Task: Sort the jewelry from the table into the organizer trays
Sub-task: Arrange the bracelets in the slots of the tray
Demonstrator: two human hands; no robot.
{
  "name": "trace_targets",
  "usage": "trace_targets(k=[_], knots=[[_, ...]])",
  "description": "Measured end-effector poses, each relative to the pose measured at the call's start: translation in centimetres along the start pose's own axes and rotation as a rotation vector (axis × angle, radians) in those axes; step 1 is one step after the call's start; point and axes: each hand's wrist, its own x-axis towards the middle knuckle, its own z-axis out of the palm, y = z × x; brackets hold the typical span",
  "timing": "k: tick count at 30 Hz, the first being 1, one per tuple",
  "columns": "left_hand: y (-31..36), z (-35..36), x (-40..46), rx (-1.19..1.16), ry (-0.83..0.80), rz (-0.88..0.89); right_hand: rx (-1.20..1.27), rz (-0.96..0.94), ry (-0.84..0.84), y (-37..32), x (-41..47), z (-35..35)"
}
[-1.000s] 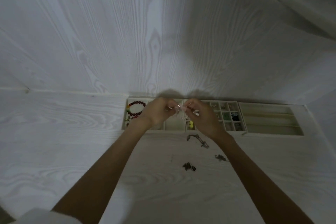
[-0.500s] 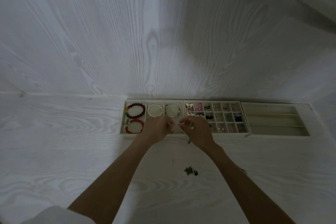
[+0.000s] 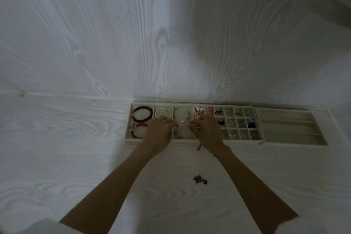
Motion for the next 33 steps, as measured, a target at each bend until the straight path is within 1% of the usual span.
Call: trace_targets(k=[3, 5, 8, 10, 13, 16, 19, 21, 23, 24, 25, 26, 27, 30, 32, 33], knots=[[0.2, 0.1, -0.9, 0.064, -0.046, 0.184, 0.008, -0.105, 0.082, 0.3, -0.6, -0.8], [0.2, 0.1, -1.3, 0.132, -0.116, 0.259, -0.116, -0.227, 0.11, 0.9, -1.4, -1.2], [0.3, 0.1, -1.1, 0.194, -0.195, 0.313, -0.329, -0.429, 0.026, 2.1, -2.3, -1.2], [0.5, -0.3, -0.7, 0.235, -0.224, 0.331, -0.386, -0.487, -0.052, 2.6, -2.3, -0.8], [0.6, -0.9, -0.2, 0.305, -0.24, 0.332, -0.451, -0.483, -0.098, 2.2, -1.6, -0.4], [0.5, -0.9, -0.1, 0.302, -0.238, 0.342, -0.495, -0.463, -0.124, 2.0, -0.8, -0.4], [0.3, -1.0, -0.3, 0.303, -0.248, 0.354, -0.459, -0.467, -0.173, 2.0, -0.5, -0.6], [0.1, -1.2, -0.4, 0.296, -0.24, 0.343, -0.306, -0.453, -0.164, 1.7, -0.3, -1.4], [-0.2, -1.5, -0.7, 0.264, -0.212, 0.303, -0.059, -0.332, -0.115, 1.3, -0.1, -3.4], [-0.5, -1.6, -0.8, 0.253, -0.185, 0.277, 0.031, -0.251, -0.055, 1.5, -0.2, -4.3], [-0.7, -1.9, -0.9, 0.25, -0.156, 0.256, 0.045, -0.214, 0.026, 1.8, -0.4, -5.1], [-0.8, -2.1, -1.0, 0.25, -0.138, 0.248, 0.013, -0.226, 0.081, 2.1, -0.8, -5.6], [-0.9, -2.3, -1.0, 0.249, -0.133, 0.247, -0.024, -0.269, 0.081, 2.2, -1.2, -5.9], [-0.7, -2.4, -1.1, 0.27, -0.186, 0.269, -0.2, -0.457, -0.022, 2.4, -2.8, -4.8], [-0.2, -2.1, -1.0, 0.296, -0.247, 0.29, -0.331, -0.531, -0.107, 2.2, -3.5, -3.2], [-0.1, -1.9, -0.9, 0.305, -0.276, 0.292, -0.366, -0.544, -0.121, 2.1, -3.8, -2.4]])
